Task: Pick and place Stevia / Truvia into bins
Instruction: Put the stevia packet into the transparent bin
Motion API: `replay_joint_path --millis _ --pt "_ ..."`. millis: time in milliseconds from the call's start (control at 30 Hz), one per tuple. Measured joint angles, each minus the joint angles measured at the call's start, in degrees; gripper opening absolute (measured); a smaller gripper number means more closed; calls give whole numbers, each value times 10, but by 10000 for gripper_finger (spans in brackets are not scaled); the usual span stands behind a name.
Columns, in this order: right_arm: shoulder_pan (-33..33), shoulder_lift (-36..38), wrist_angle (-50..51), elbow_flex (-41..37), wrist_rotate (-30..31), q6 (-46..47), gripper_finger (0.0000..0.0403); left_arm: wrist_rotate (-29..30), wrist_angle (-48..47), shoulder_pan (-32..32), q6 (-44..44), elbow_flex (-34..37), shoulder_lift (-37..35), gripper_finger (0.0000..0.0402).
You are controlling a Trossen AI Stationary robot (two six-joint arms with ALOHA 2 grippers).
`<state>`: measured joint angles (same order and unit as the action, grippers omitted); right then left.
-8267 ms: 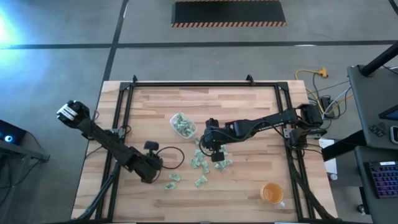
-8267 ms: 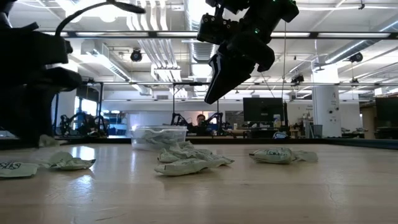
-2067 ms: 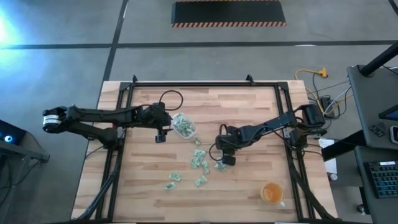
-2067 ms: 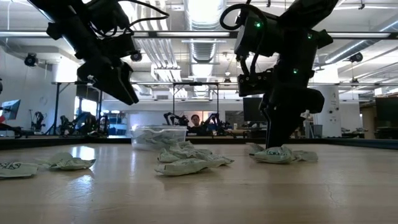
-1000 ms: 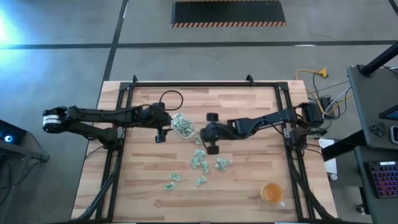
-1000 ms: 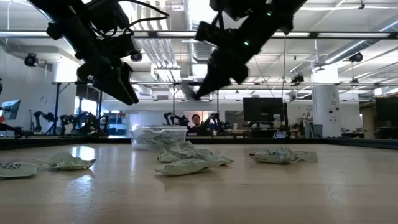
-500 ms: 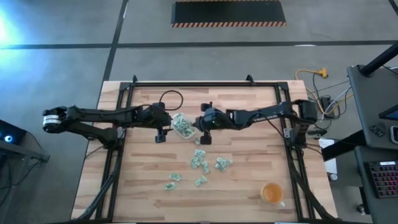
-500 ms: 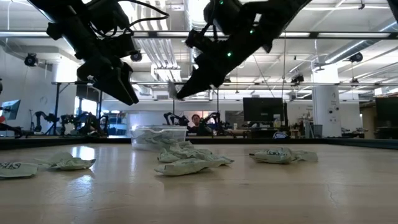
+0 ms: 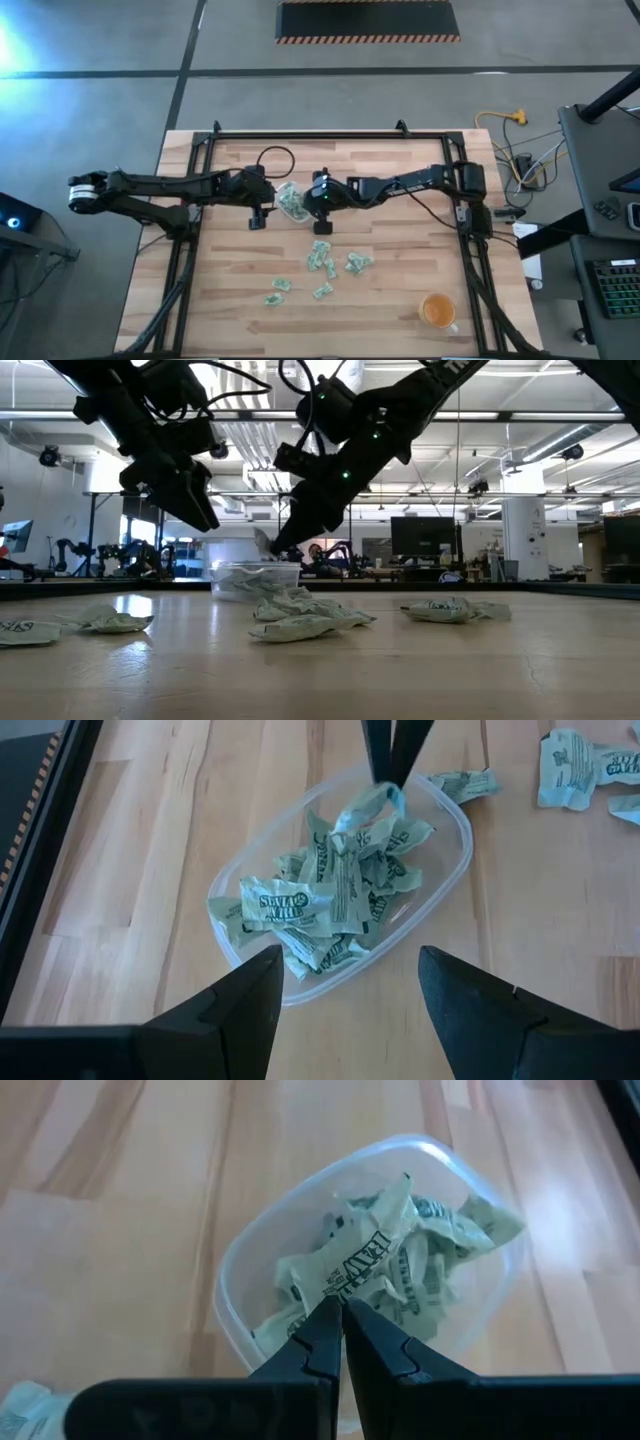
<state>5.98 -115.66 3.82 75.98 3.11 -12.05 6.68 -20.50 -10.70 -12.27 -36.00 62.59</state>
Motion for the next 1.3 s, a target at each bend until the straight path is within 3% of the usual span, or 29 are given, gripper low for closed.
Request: replay_joint_path --millis 400,767,900,1133,1300 --pt "0 -8 34 14 -2 0 14 0 -1 0 0 0 0 217" --pt "1 -3 34 13 -1 -3 115 0 -2 0 0 0 0 217" --pt "0 30 63 13 14 5 135 -10 -24 2 6 0 0 217" --pt "-8 101 176 -6 19 74 133 -71 -24 15 15 0 0 217" --pt "-18 104 144 -52 -38 71 124 -106 -26 32 24 0 0 217"
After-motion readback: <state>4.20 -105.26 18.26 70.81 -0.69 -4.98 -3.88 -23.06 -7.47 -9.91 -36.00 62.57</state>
